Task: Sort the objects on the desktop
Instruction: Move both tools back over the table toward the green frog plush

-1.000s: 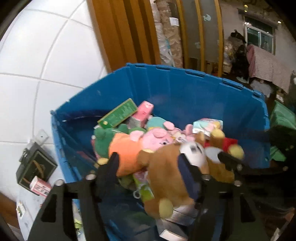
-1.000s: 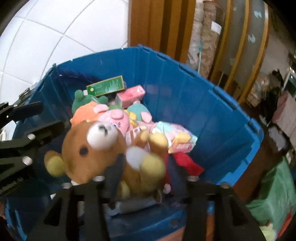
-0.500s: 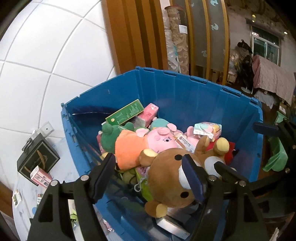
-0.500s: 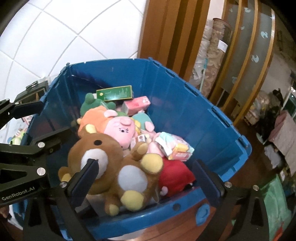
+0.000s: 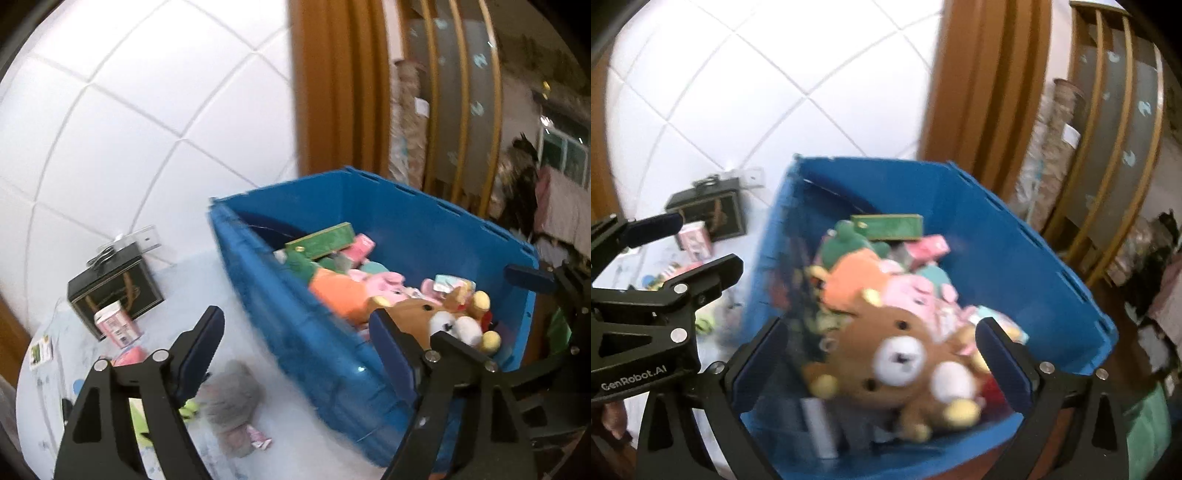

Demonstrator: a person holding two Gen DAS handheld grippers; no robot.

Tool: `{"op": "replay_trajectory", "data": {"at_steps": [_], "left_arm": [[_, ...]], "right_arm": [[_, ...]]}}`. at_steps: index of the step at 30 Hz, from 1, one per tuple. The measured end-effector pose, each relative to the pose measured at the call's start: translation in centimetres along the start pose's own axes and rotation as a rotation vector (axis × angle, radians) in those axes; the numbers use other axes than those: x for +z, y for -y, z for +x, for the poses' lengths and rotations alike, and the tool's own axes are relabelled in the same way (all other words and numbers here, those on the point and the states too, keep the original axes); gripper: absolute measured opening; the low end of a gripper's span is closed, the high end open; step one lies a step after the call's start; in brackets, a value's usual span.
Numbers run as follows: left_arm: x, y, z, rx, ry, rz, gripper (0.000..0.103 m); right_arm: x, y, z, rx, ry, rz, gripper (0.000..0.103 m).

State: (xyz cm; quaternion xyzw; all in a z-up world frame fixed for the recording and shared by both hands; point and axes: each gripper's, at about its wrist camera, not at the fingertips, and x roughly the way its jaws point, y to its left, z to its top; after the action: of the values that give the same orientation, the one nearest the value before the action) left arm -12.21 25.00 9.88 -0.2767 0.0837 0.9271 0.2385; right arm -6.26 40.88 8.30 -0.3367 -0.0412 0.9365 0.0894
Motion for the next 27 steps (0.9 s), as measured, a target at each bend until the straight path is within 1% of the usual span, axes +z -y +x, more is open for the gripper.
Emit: {"op": "replay_trajectory", "data": {"at_steps": [4,6,8,10,11,13,14,15,17,20,22,24,27], "left_arm": [[-1.9,-5.8,-2.1,0.071,0.024,-0.054,0.081],[-3.1,-9.2,-2.7,0.132,0.018,-0.069,0.081],[-4.3,-11.9,-2.8,0.164,0.002,-0.086,0.081],[-6.3,-15.7,-2.7,0.203,-0.025,-0.115,0.081],[-6.9,-16.7,-2.6,0.214,-0.034,-0.123,0.081],[-9.2,-20.3,-2.1,0.254,-0.068,-0.156,0.081],[-9.9,-21.3,-2.0,0.264,-0.081,-0.164,0.081],[-11.2,-23.0,-1.3,0.282,-0.108,-0.182,0.081],[-13.1,-25.2,0.0,0.304,-0.148,-0.207,0.081],[-15.6,-27.0,2.4,0.318,-0.203,-0.263,0.081],[-17.5,-27.9,4.3,0.307,-0.246,-0.315,0.081],[-18.7,-28.1,6.0,0.315,-0.274,-0.344,0.081],[-19.9,-28.1,8.3,0.324,-0.291,-0.413,0.081]], "right_arm": [[1.0,-4.9,-1.0,0.058,0.039,-0.04,0.103],[1.3,-7.5,-1.2,0.093,0.055,-0.06,0.103],[1.7,-10.4,-1.2,0.135,0.07,-0.072,0.103],[2.1,-12.9,-0.5,0.169,0.067,-0.073,0.103],[2.2,-14.5,0.1,0.196,0.064,-0.075,0.103],[2.3,-17.3,1.6,0.243,0.051,-0.075,0.103],[2.1,-18.3,2.2,0.264,0.045,-0.074,0.103],[2.0,-19.3,3.0,0.285,0.036,-0.071,0.103],[1.3,-21.2,4.9,0.318,-0.002,-0.056,0.103],[0.0,-23.1,7.9,0.343,-0.057,-0.038,0.103],[-0.6,-23.9,10.1,0.355,-0.102,-0.042,0.103],[-1.0,-24.8,12.8,0.376,-0.149,-0.05,0.103],[-1.2,-25.8,16.6,0.416,-0.188,-0.073,0.103]]}}
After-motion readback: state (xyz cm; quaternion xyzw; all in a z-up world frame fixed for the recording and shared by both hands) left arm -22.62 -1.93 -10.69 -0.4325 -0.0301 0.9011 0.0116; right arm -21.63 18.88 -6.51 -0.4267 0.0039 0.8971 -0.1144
